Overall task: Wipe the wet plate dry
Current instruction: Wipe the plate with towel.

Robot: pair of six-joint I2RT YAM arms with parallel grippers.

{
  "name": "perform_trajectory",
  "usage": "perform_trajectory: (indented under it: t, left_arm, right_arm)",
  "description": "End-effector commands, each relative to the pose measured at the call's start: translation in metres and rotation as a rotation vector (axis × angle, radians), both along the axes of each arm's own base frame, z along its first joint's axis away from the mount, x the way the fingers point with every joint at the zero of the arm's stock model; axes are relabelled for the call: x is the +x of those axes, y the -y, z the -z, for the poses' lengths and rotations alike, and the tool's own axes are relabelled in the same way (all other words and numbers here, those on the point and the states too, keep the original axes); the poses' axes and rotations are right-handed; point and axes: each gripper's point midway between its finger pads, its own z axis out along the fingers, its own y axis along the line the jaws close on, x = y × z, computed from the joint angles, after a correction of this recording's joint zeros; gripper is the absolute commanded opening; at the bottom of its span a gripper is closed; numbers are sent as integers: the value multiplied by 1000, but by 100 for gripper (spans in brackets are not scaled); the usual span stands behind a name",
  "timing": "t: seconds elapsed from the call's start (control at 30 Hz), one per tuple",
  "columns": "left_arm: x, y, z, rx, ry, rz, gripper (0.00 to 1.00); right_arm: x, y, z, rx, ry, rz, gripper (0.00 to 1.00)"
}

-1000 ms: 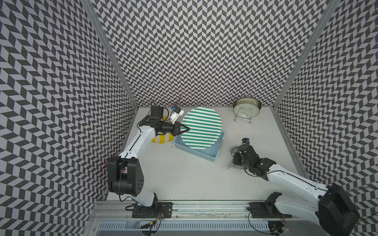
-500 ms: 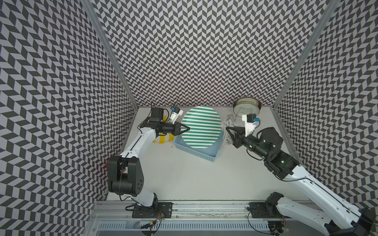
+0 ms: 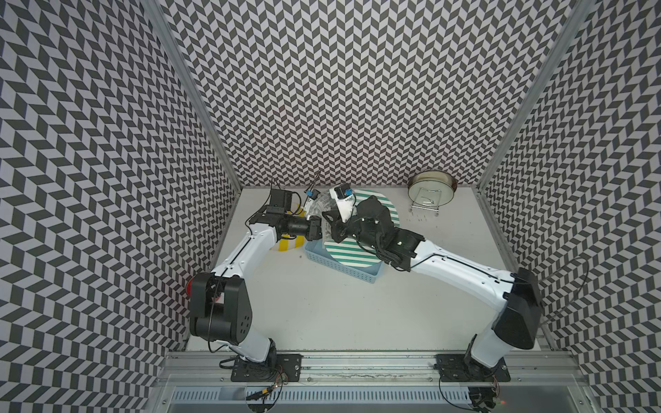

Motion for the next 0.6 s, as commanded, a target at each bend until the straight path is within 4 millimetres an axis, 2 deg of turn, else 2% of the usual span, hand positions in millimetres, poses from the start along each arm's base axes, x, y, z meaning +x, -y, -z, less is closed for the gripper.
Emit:
perform_trajectory:
  t: [0.0, 0.1, 0.33, 0.5, 0.57]
  left_arm:
    - [-16, 4, -37, -57, 113, 59, 0]
    - [-19, 4, -41, -58, 132, 65, 0]
    - [-24, 4, -49, -71, 153, 81, 0]
    - [-24, 4, -51, -72, 162, 82, 0]
    - [-24, 4, -51, -74, 159, 79, 0]
  right_arm:
    - [26, 21, -7, 38, 16, 194, 0]
    - [39, 42, 2, 59, -5, 266, 0]
    - [69, 114, 19, 65, -54, 432, 0]
    - [72, 157, 31, 63, -83, 524, 0]
    - [68, 164, 32, 75, -92, 532, 0]
